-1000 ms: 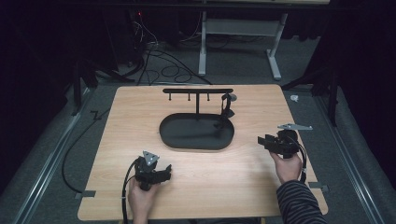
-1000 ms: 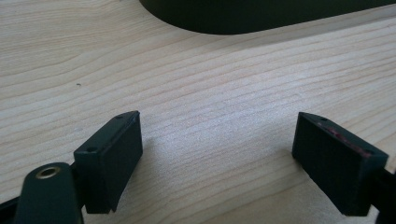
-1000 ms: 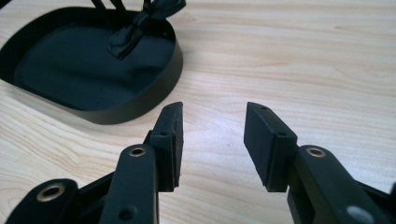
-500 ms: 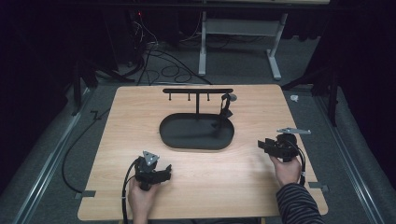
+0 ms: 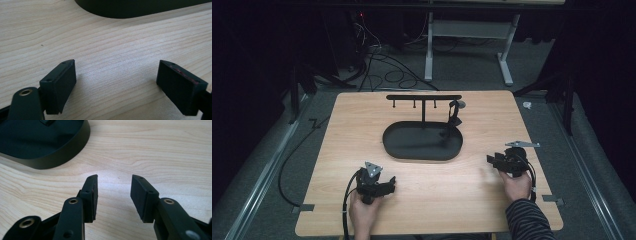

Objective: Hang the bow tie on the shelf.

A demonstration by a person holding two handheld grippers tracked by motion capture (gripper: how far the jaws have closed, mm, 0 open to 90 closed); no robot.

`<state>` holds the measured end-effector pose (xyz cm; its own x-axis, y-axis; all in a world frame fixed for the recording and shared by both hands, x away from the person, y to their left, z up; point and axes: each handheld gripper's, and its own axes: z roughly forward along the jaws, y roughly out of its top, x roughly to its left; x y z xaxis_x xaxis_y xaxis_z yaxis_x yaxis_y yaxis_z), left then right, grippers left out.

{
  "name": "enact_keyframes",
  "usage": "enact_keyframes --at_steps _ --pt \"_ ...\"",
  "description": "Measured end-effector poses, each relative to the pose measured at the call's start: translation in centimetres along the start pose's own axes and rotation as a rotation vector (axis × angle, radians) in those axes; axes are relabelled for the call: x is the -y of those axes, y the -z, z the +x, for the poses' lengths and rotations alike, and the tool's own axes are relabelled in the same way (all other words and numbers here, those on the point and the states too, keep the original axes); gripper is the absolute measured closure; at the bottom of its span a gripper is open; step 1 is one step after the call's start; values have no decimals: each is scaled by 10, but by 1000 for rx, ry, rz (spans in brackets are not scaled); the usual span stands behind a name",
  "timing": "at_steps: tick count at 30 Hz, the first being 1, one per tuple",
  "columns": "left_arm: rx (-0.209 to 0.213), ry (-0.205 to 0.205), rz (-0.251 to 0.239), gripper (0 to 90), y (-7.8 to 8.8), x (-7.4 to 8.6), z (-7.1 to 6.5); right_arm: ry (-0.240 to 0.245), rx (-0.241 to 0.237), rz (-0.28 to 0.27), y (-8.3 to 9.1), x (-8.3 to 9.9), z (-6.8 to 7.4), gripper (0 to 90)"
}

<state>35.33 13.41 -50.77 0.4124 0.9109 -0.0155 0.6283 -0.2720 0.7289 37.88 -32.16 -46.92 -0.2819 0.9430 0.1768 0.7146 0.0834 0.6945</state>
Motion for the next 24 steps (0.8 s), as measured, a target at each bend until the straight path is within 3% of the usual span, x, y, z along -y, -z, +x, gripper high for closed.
enact_keyframes --at_steps 10,17,20,21,24 --pt "0 0 0 164 0 0 0 15 16 14 -8 8 1 554" --pt "0 0 0 164 0 0 0 22 71 16 -14 18 0 502" --pt "0 0 0 164 0 0 0 47 105 -17 -16 24 1 488" --pt "0 0 0 163 0 0 0 86 140 -49 -19 29 5 474" --pt "0 0 0 163 0 0 0 118 160 -42 -20 29 8 461"
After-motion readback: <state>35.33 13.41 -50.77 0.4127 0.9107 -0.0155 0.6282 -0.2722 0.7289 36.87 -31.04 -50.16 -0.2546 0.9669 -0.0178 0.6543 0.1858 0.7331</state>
